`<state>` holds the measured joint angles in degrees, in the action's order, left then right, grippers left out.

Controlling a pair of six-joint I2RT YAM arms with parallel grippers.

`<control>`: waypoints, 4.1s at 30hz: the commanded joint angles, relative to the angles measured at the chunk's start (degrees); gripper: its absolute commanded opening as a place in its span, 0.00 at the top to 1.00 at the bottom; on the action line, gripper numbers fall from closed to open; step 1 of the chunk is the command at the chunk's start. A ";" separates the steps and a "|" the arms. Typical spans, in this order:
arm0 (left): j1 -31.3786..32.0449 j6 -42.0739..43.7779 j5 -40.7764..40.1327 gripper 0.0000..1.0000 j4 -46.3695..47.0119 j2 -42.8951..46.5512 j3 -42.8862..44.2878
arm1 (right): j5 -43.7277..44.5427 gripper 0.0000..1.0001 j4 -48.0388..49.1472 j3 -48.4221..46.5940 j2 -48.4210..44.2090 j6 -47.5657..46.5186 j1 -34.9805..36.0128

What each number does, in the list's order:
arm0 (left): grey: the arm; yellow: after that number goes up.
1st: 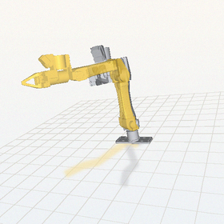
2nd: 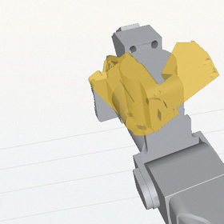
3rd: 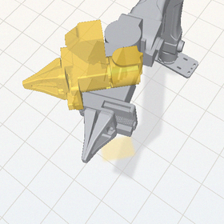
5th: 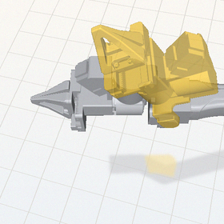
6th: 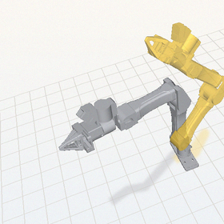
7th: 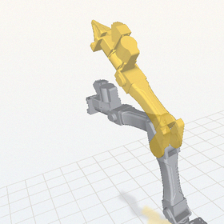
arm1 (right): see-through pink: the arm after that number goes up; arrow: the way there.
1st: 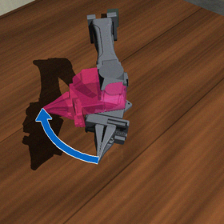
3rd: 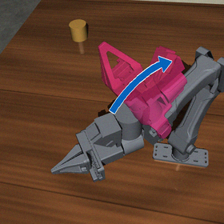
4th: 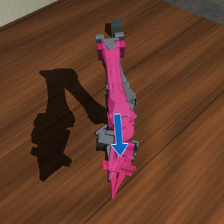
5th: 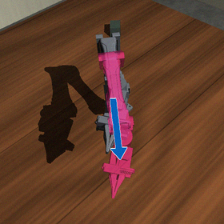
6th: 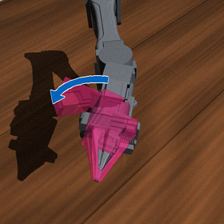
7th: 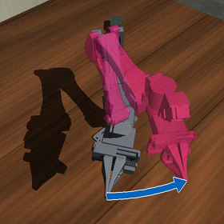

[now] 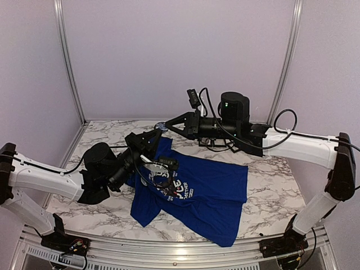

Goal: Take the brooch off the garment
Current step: Pass from the left arm to the right, then place the brooch in the brooch box.

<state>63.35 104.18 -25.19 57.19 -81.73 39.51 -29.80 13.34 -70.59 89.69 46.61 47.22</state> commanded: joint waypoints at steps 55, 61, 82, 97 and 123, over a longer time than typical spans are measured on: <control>2.69 -67.68 -13.34 0.01 -28.76 11.34 6.31 | 7.24 1.00 6.77 8.82 1.49 0.71 -7.27; 0.06 -85.93 -9.09 0.01 -37.65 12.45 8.81 | 7.18 1.00 8.00 12.01 2.62 0.79 -11.45; -18.34 -117.45 15.58 0.01 -48.30 14.40 11.34 | 6.50 1.00 7.72 9.70 16.11 -5.06 -29.60; -18.44 -119.39 17.88 0.01 -48.39 14.58 11.91 | 9.14 1.00 6.56 -1.50 28.84 -5.79 -35.24; -18.45 -119.76 18.72 0.01 -49.37 13.60 13.39 | 12.64 1.00 1.44 -8.77 36.70 -7.74 -36.03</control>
<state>45.15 -15.31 -7.46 8.95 -68.42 50.89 -18.52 16.05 -77.12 124.57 40.23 11.81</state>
